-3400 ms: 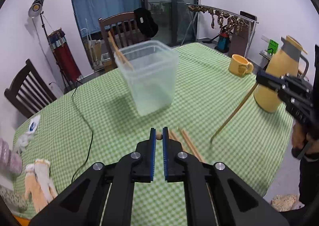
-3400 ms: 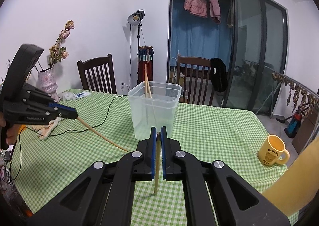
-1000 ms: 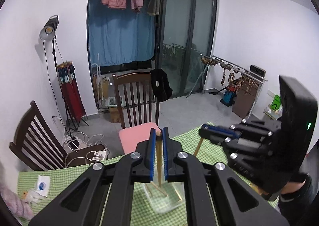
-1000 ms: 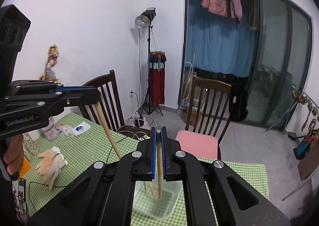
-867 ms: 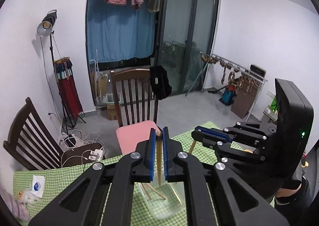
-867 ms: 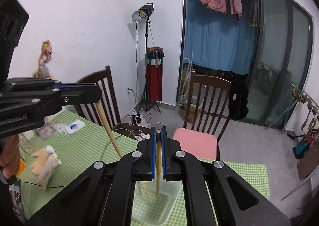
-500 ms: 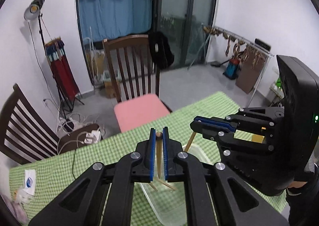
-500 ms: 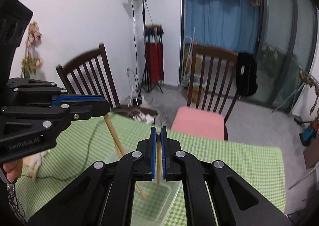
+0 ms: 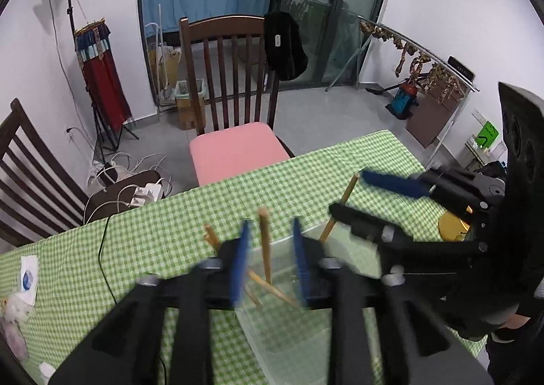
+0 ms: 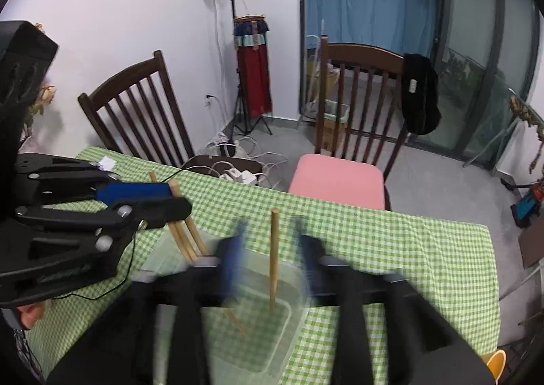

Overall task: Organize utensils
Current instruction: 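Open both tools to release the chopsticks into the box, then withdraw both open tools from the box back toward the chopstick pile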

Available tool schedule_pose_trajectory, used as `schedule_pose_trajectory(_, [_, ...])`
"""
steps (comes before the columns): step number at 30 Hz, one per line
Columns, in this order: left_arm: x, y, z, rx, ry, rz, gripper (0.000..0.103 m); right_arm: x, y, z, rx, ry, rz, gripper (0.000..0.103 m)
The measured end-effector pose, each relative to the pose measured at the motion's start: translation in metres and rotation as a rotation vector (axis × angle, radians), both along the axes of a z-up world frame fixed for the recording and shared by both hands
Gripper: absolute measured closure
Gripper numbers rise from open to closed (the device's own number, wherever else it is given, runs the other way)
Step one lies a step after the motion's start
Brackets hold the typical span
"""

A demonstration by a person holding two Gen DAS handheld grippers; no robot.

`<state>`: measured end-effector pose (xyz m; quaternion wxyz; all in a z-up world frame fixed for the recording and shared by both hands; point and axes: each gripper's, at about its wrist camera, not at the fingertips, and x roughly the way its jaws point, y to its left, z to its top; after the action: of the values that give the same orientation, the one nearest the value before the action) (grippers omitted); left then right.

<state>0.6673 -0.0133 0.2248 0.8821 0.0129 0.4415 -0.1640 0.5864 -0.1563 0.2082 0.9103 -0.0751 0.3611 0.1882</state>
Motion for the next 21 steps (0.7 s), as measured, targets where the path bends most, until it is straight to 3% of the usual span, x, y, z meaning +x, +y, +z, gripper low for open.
schedule_pose_trajectory(3, [-0.008,0.014,0.012,-0.01,-0.02,0.024,0.057,-0.005,-0.008,0.006,0.018,0.005,-0.004,0.043])
schedule_pose_trajectory(11, [-0.054,0.049,0.041,0.017,-0.038,0.074,0.047,-0.041,-0.035,0.038,-0.014,-0.032,-0.07,0.041])
schedule_pose_trajectory(16, [-0.1,0.065,0.073,0.034,-0.105,0.118,0.025,-0.076,-0.053,0.059,-0.038,-0.071,-0.093,0.036])
schedule_pose_trajectory(21, [-0.144,0.08,0.101,0.013,-0.174,0.181,0.018,-0.112,-0.064,0.079,-0.025,-0.103,-0.119,0.034])
